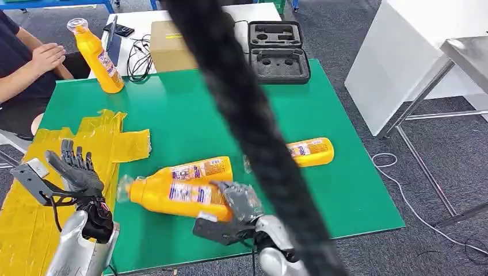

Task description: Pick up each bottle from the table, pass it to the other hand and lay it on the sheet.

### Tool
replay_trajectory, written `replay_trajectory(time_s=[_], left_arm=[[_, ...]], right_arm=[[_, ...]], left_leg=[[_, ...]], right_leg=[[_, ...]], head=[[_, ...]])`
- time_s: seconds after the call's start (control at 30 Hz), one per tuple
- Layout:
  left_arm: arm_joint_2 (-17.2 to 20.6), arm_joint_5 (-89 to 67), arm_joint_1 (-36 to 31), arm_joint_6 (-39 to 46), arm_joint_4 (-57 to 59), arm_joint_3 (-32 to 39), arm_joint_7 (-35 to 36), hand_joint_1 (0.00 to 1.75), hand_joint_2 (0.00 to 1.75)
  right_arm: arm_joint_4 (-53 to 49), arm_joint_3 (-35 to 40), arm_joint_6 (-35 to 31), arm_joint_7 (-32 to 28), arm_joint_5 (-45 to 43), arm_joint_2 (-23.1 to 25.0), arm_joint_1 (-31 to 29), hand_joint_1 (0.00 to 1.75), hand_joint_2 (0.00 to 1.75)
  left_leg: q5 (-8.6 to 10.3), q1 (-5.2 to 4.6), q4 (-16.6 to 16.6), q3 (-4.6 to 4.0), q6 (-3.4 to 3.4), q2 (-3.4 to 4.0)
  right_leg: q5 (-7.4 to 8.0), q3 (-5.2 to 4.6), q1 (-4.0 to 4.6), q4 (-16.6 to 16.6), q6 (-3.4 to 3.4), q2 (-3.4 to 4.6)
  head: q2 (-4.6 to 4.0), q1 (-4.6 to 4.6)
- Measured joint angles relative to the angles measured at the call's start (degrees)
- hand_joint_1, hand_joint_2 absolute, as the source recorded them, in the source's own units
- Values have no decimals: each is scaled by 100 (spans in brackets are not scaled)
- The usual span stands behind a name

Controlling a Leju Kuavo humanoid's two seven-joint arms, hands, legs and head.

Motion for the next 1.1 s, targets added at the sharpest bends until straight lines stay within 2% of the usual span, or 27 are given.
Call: replay_trajectory(time_s=[0.4,0.43,0.7,0.93,1.1], left_arm=[[-15,79,140,-142,-219,-39,278,0,0],[-24,83,175,-157,-267,-50,306,0,175],[-52,254,451,-372,-700,-223,558,0,175],[-218,619,564,-741,-1237,-740,1032,0,175],[-324,675,578,-782,-1460,-1025,1117,0,175]], right_arm=[[-1066,-177,-168,-212,-261,-206,-44,175,175],[-1105,-199,-166,-212,-276,-221,-45,175,175],[-1149,-322,-249,-214,-409,-219,-234,175,175],[-339,-621,-768,-41,-149,198,-1093,175,175],[151,-717,-883,68,-99,520,-1424,175,175]], left_leg=[[-1,0,0,-9,0,0],[-1,0,0,-9,0,-1],[0,0,0,-14,0,-4],[5,0,1,-14,2,-6],[6,3,1,-15,2,-5]], right_leg=[[0,-8,0,0,0,0],[-1,-8,0,0,0,0],[-1,-10,-3,0,0,-2],[2,-9,-6,0,1,-3],[2,-10,-7,2,1,-3]], head=[[0,-2],[0,-2],[0,-2],[0,-2],[0,-2]])
